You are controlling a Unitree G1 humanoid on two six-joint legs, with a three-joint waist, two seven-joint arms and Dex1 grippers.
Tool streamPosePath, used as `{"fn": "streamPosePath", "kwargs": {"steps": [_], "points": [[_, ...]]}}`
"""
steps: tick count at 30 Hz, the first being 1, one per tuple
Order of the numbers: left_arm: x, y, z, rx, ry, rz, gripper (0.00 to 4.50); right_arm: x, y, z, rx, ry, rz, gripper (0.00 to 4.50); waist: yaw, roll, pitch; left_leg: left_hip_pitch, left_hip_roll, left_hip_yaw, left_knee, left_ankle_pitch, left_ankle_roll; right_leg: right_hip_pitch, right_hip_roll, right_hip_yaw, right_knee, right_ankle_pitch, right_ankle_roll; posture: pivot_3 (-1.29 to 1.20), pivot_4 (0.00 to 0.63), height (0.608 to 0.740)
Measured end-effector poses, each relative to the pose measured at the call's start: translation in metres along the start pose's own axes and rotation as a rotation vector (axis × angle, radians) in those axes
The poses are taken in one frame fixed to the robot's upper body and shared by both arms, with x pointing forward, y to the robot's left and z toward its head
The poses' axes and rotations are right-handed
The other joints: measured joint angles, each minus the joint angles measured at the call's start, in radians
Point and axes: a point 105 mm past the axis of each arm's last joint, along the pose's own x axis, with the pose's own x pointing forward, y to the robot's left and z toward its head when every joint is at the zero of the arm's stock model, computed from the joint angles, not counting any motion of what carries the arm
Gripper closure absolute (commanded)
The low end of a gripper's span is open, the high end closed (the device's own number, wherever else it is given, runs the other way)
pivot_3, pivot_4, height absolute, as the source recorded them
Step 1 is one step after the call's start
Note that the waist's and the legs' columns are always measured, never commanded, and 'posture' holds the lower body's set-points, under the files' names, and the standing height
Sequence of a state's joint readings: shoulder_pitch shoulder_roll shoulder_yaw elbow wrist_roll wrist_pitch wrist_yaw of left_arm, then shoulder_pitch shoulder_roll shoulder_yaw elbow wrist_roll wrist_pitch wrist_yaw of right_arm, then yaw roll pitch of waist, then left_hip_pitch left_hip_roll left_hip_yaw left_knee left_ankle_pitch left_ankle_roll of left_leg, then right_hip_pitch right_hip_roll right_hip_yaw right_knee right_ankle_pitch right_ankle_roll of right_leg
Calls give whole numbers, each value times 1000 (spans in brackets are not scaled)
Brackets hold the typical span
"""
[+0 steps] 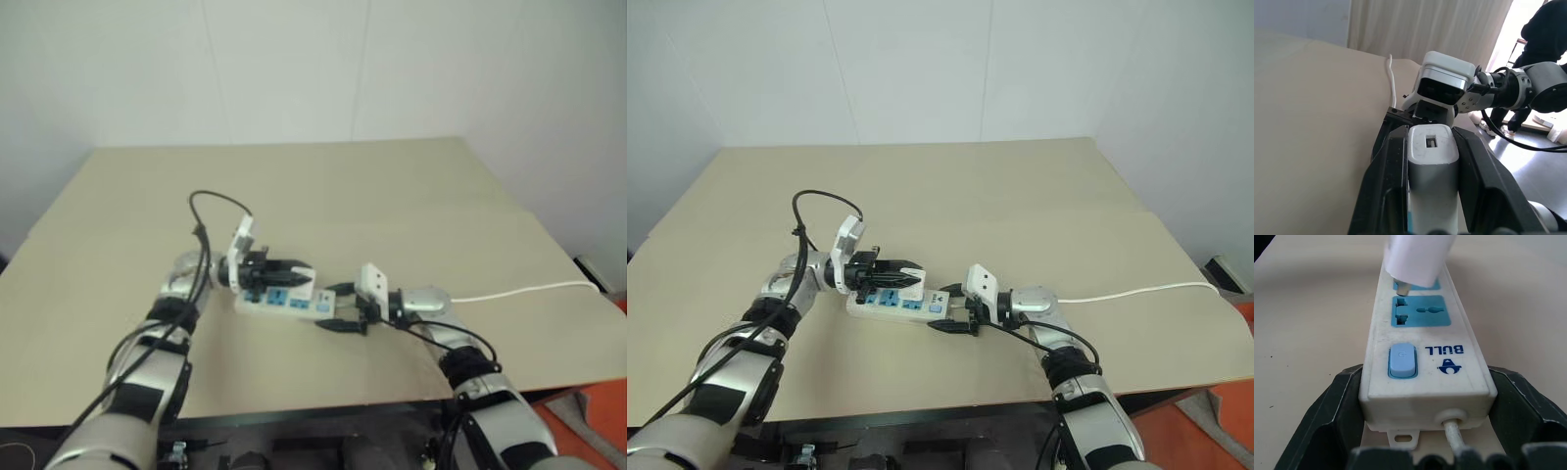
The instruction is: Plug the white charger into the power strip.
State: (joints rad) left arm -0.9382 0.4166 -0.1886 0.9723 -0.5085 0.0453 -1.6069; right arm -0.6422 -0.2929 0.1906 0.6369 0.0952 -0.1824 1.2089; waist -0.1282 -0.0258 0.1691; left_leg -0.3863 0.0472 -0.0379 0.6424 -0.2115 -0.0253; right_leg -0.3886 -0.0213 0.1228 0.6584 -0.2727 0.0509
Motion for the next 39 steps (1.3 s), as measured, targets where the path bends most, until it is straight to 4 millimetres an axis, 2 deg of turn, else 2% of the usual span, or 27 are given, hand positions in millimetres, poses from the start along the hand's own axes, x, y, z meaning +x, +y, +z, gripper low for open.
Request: {"fn": "streamPosePath", "kwargs": {"steps": [9, 27, 39], "points": [[2, 0, -12, -12, 54, -9, 3491, -1, 2, 0, 7, 5, -2, 1106, 1, 0, 0, -1, 0, 0, 0, 0, 0, 0, 0, 0, -1, 0, 0, 0, 150, 740], [5, 3, -14, -7, 89, -10, 3491, -2, 3, 0, 16, 15, -10, 1106, 6, 0, 0, -1, 0, 0, 0, 0, 0, 0, 0, 0, -1, 0, 1, 0, 150, 740], [2, -2, -15, 79, 95, -29, 3491, -3, 4, 0, 6, 14, -14, 1106, 8, 0, 0, -1, 0, 0, 0, 0, 0, 0, 0, 0, -2, 0, 0, 0, 150, 740]]}}
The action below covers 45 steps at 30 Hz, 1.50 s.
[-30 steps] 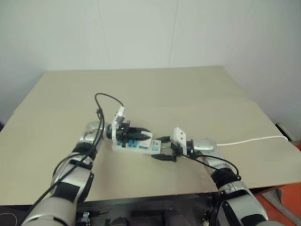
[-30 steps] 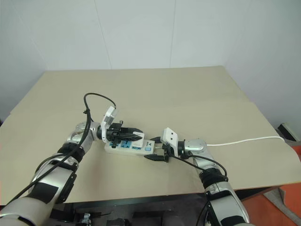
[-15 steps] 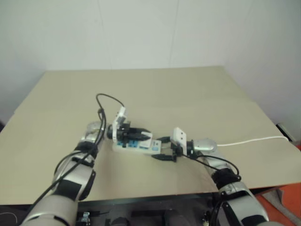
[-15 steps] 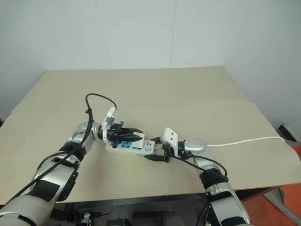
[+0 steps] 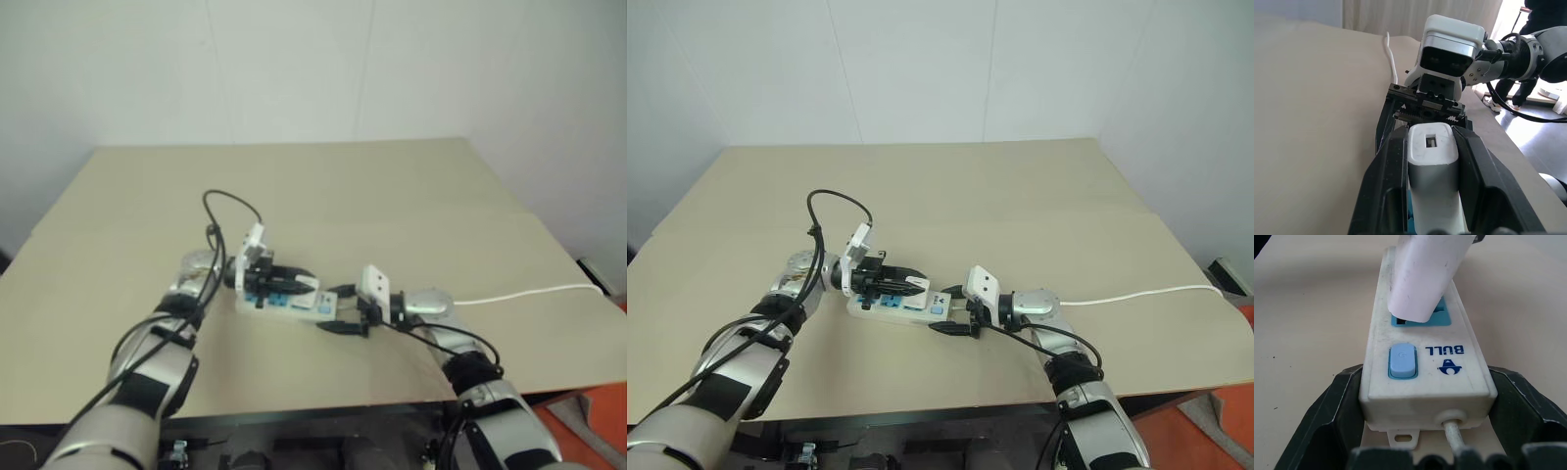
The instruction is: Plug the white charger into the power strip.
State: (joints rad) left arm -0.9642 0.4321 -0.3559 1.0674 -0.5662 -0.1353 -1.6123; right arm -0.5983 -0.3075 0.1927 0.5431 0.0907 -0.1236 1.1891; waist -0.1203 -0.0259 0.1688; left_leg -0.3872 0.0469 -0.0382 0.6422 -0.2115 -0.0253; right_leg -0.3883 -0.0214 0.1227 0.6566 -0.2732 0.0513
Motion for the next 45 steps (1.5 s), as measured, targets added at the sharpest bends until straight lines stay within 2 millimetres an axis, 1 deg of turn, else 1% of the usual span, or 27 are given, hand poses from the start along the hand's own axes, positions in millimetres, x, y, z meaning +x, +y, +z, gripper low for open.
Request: {"fn": "streamPosePath", "kwargs": {"steps": [9, 18, 24, 32, 41, 43, 45], "points": [[-5, -4, -7, 11, -9, 9, 3491, 0, 2, 0, -4, -4, 1, 1106, -1, 0, 0, 0, 0, 0, 0, 0, 0, 0, 0, 0, 0, 0, 0, 0, 150, 740], [-3, -8, -9, 110, 50, -23, 3491, 0, 3, 0, -2, -3, 1, 1106, 0, 0, -1, 0, 0, 0, -1, 0, 0, 0, 0, 0, -1, 0, -1, 0, 150, 740], [-3, -8, -11, 122, 57, -27, 3491, -1, 3, -1, 1, -1, 0, 1106, 1, 0, -3, 0, 0, 0, -1, 0, 0, 0, 0, 0, -1, -1, -1, 0, 150, 740], [-4, -10, -16, 204, 103, -34, 3491, -2, 4, -5, 11, 7, -14, 1106, 10, 1, -9, 3, 0, 0, -1, 0, 0, 2, 0, 0, 0, -1, -1, 0, 150, 740], [-3, -9, -19, 192, 96, -16, 3491, -2, 4, -7, 13, 20, -17, 1106, 13, 5, -19, 4, 0, 0, -1, 0, 0, 3, 0, 0, 0, -1, -1, 0, 150, 740], [-3, -9, -21, 184, 98, -13, 2758, -2, 4, -8, 13, 25, -18, 1106, 15, 6, -22, 4, 0, 0, -1, 0, 0, 3, 0, 0, 0, -1, -1, 0, 150, 740], [-20, -12, -44, 96, 179, 26, 2162, 2, 9, -7, -2, 23, 13, 1106, 3, 7, -23, 4, 0, 2, -1, -1, 3, 2, 1, 3, 0, -2, -2, 0, 150, 740]]}}
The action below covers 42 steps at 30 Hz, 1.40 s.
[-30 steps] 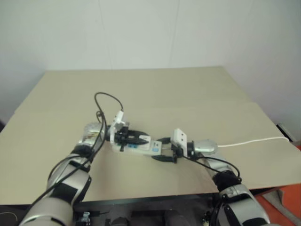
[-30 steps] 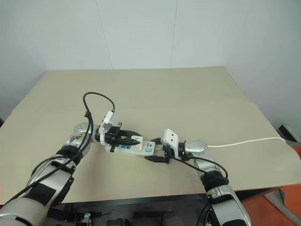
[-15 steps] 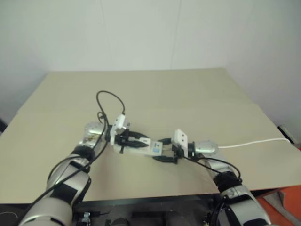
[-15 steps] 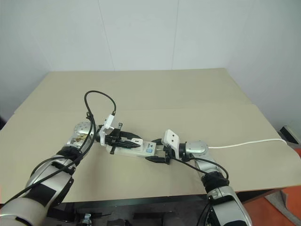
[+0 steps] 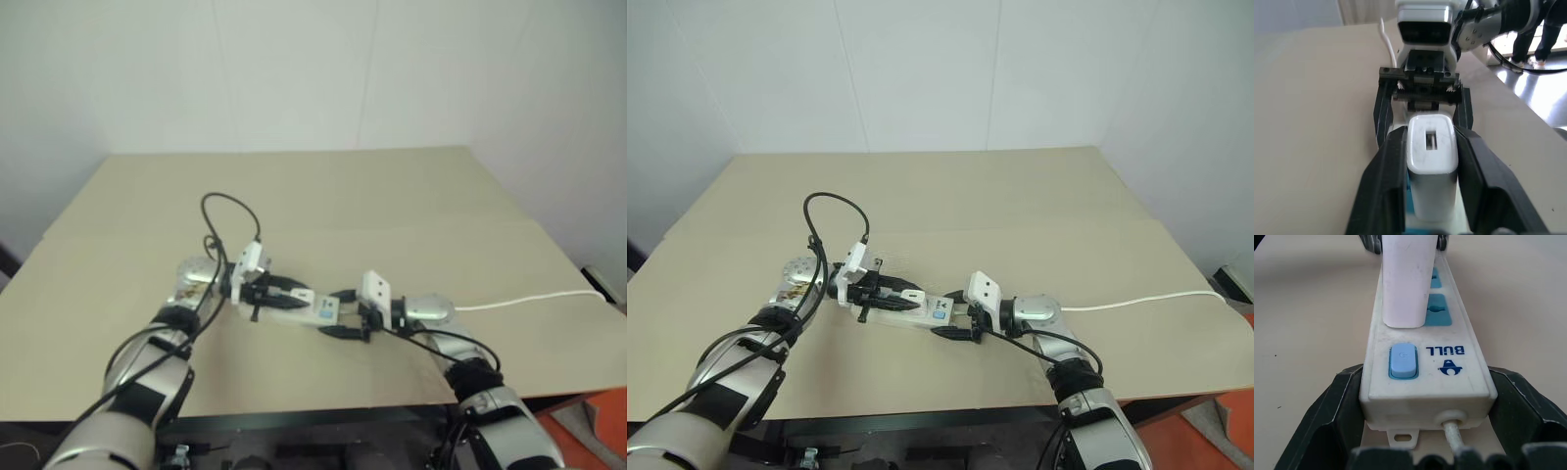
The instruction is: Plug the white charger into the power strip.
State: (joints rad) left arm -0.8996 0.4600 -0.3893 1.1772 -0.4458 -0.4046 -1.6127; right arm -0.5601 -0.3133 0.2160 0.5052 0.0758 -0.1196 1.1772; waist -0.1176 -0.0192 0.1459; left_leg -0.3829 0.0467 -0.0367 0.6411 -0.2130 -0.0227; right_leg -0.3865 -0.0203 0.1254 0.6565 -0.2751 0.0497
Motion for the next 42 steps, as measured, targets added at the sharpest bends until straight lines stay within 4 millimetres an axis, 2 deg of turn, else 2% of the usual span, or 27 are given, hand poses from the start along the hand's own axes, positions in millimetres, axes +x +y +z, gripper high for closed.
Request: {"fn": "streamPosePath", "kwargs": {"steps": [6, 7, 13, 17, 20, 24, 27, 32, 33, 36, 39, 42], "points": [[-11, 4, -1, -15, -7, 54, 207, -2, 1, 0, 0, -5, -3, 1106, 1, 0, 0, -1, 0, -1, 0, 0, 0, 0, 0, -2, 0, -1, -1, 0, 150, 740], [-11, 4, -1, -15, -4, 54, 11, -2, 1, 0, 0, -5, -3, 1106, 1, 0, 0, -1, 0, -1, 0, 0, 0, 0, 0, -2, 0, -1, -1, 0, 150, 740], [-16, 6, 0, -18, 11, 63, 11, -1, 1, 0, -1, -6, -1, 1106, -1, 0, 0, -1, 0, -1, 0, 0, 0, 0, 0, -2, 0, -1, -1, 0, 150, 740], [-26, 10, 3, -41, -2, 106, 11, 1, 0, 1, -1, -11, 0, 1106, -5, -2, 1, -3, 0, -1, 0, 0, 0, -2, 0, -2, 0, -1, -1, 0, 150, 740], [-41, 15, 10, -83, -35, 151, 0, 3, 0, 0, 13, -2, 7, 84, -8, -7, 5, -3, 1, -2, -1, 0, 0, -3, 1, -2, 1, -1, -1, 0, 150, 740], [-64, 17, 28, -33, -86, 205, 0, 1, 2, -2, 21, 7, 19, 38, -5, -8, 9, -6, 1, -3, -1, 0, 0, -4, 0, -3, 0, -1, -1, 0, 150, 740], [-76, 8, 24, -17, -82, 219, 0, -4, 2, -1, 5, 7, 11, 38, 0, -8, 13, -7, 1, -3, -1, 0, 0, -4, -1, -4, -1, -1, -1, 0, 150, 740], [-98, -5, 17, -37, -82, 269, 0, -31, 2, -2, -52, 36, -44, 38, 27, -8, 21, -12, 1, -3, -1, 0, 0, -10, -2, -5, -1, 0, -2, 0, 150, 740], [-108, -8, 18, -30, -79, 294, 0, -42, 0, 1, -84, 43, -74, 38, 32, -8, 21, -17, 1, -3, -1, 0, 0, -15, -2, -5, 0, 0, -2, 0, 150, 740], [-121, -18, 20, 1, -60, 316, 0, -71, -2, 15, -148, 36, -98, 38, 47, -6, 22, -20, 1, -2, 0, 0, 0, -18, -3, -5, 0, 3, -7, 0, 150, 740], [-124, -38, 17, -5, -52, 298, 0, -107, -6, 31, -216, 54, -145, 38, 50, -6, 22, -21, 1, -1, -1, 0, 0, -18, -4, -5, -2, 4, -9, 0, 150, 740], [-121, -50, 17, -12, -62, 291, 0, -139, -7, 31, -220, 113, -194, 38, 56, -6, 23, -20, 1, 0, -1, 0, 0, -18, -4, -6, -3, 3, -8, 0, 150, 740]]}}
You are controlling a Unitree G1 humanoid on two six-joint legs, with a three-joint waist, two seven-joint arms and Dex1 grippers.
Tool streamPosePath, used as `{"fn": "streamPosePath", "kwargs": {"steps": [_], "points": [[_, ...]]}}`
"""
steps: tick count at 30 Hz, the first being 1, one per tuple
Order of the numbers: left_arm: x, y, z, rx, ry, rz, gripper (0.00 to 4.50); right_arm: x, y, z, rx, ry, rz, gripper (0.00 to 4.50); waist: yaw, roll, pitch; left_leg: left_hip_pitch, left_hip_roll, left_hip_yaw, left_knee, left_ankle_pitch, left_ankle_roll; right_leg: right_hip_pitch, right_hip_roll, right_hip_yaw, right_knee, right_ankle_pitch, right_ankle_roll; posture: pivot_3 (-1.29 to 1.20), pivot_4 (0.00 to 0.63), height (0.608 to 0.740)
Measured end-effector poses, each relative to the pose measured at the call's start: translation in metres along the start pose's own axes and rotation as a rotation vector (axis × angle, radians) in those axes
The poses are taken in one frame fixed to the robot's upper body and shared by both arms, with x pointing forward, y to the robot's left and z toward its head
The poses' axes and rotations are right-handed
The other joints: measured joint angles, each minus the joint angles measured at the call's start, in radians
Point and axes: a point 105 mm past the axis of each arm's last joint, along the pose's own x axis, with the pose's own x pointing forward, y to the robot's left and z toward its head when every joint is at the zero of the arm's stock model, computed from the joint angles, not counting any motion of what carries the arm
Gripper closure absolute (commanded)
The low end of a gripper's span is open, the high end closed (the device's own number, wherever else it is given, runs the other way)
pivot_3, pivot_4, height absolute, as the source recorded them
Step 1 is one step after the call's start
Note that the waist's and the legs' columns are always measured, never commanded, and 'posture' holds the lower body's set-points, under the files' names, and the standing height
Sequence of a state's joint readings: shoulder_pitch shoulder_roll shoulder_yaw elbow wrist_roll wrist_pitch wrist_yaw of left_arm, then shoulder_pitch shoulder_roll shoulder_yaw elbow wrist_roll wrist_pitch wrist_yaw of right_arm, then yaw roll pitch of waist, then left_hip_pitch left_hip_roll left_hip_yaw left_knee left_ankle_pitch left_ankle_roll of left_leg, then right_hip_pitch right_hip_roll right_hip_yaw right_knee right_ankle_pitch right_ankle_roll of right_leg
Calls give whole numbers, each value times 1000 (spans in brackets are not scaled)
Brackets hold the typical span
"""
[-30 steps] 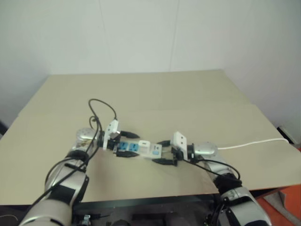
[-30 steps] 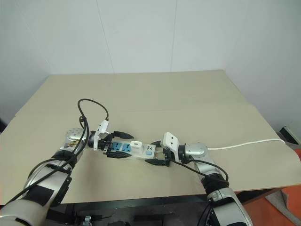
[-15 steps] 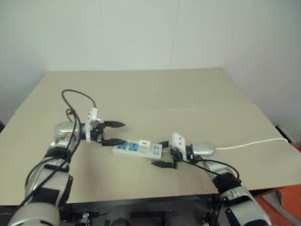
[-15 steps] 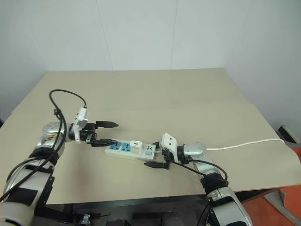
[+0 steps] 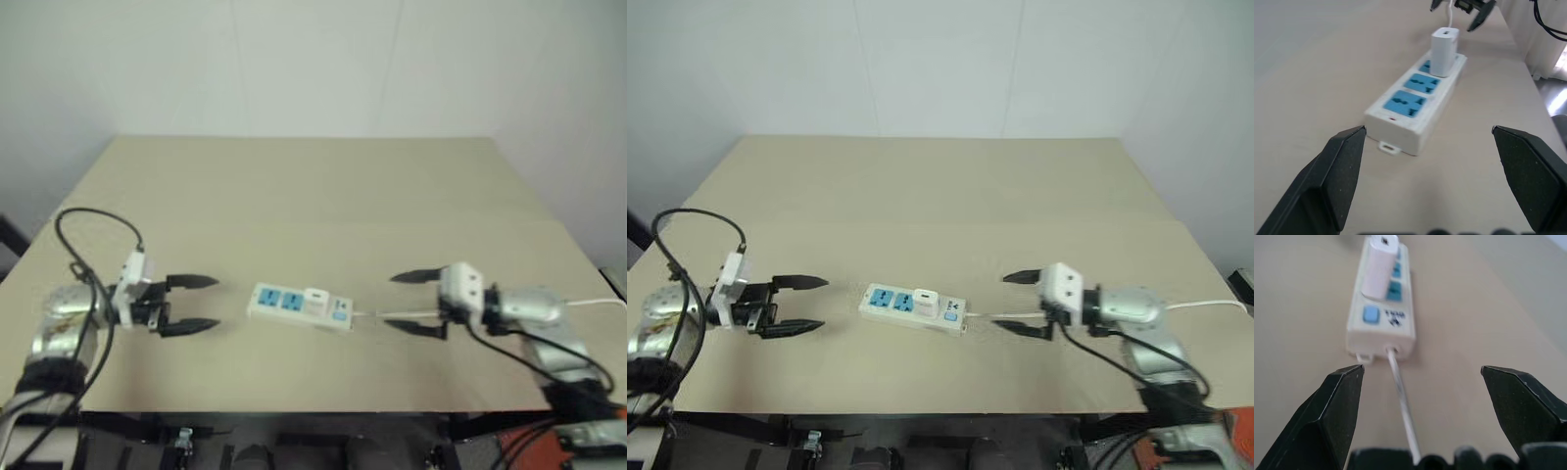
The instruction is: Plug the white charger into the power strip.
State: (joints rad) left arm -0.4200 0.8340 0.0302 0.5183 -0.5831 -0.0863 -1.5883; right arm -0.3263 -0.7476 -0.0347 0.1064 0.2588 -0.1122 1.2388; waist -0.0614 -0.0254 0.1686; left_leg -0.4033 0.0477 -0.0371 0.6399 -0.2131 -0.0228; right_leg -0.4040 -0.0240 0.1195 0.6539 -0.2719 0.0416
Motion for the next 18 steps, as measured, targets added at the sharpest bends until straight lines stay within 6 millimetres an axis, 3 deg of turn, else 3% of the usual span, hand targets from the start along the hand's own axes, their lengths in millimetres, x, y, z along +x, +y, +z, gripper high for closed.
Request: {"fn": "streamPosePath", "kwargs": {"steps": [3, 9, 18], "points": [[-2, 3, 8, 45, -29, 88, 0, -21, 5, -7, 32, 54, 2, 38, 7, 0, 0, 2, 0, 0, 0, 0, 0, 1, 0, 1, 1, -3, 5, 0, 150, 740], [2, 5, 13, 97, -27, 157, 0, -41, 9, -6, 86, 88, -8, 38, 9, 0, 0, 5, 0, 3, 1, 0, 0, 2, 0, 3, 1, -3, 5, 0, 150, 740], [13, 6, 12, 132, -51, 179, 0, -48, 10, -8, 170, 109, -45, 38, 16, 0, 0, 3, 0, 4, 1, 0, 0, 2, 0, 4, -1, -3, 5, 0, 150, 740]]}}
